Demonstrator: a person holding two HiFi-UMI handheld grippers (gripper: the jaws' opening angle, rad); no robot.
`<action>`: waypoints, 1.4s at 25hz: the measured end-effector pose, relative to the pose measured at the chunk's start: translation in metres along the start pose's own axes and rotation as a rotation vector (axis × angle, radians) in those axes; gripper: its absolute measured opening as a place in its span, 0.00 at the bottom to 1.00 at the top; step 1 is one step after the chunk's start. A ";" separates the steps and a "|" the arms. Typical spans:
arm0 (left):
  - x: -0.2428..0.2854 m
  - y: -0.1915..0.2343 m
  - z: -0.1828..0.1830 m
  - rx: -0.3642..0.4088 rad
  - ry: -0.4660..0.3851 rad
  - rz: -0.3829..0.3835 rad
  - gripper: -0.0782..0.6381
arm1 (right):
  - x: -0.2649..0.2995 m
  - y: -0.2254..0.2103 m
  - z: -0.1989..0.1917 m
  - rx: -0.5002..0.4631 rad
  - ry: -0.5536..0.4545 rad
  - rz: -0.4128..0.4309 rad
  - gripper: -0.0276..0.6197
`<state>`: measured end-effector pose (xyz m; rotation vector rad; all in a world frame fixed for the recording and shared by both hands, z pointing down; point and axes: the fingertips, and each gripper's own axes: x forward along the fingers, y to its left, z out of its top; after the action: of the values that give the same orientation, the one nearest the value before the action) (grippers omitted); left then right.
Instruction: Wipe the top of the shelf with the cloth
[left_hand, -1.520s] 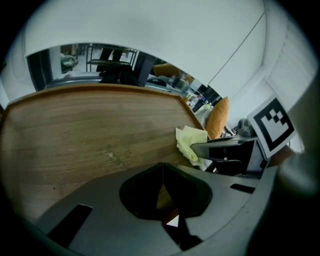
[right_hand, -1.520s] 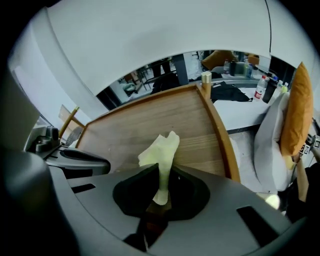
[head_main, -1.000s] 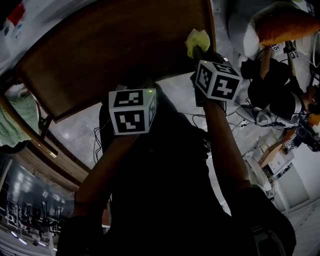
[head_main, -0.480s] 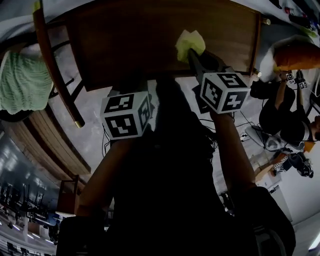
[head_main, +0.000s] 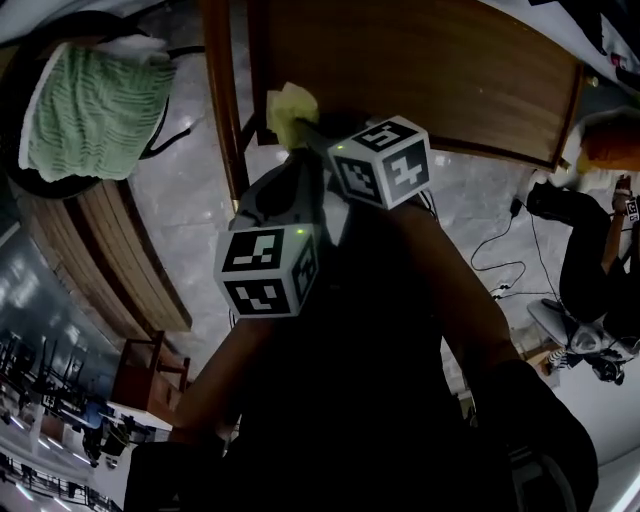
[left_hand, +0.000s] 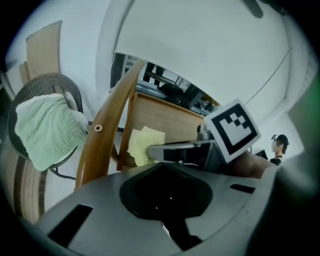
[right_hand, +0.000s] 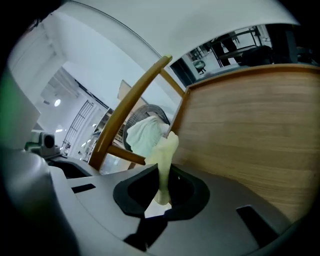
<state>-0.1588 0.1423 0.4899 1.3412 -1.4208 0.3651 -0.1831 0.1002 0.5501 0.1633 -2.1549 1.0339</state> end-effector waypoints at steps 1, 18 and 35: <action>-0.002 0.000 -0.003 -0.002 0.003 -0.011 0.12 | 0.006 0.003 0.000 0.002 0.011 0.002 0.11; 0.013 0.012 -0.010 -0.088 -0.004 0.032 0.12 | 0.013 -0.015 -0.030 -0.020 0.211 -0.090 0.11; 0.086 -0.059 -0.006 0.049 0.062 0.011 0.12 | -0.085 -0.096 -0.052 0.062 0.129 -0.170 0.11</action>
<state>-0.0861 0.0846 0.5378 1.3502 -1.3762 0.4476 -0.0540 0.0573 0.5755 0.2963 -1.9574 0.9862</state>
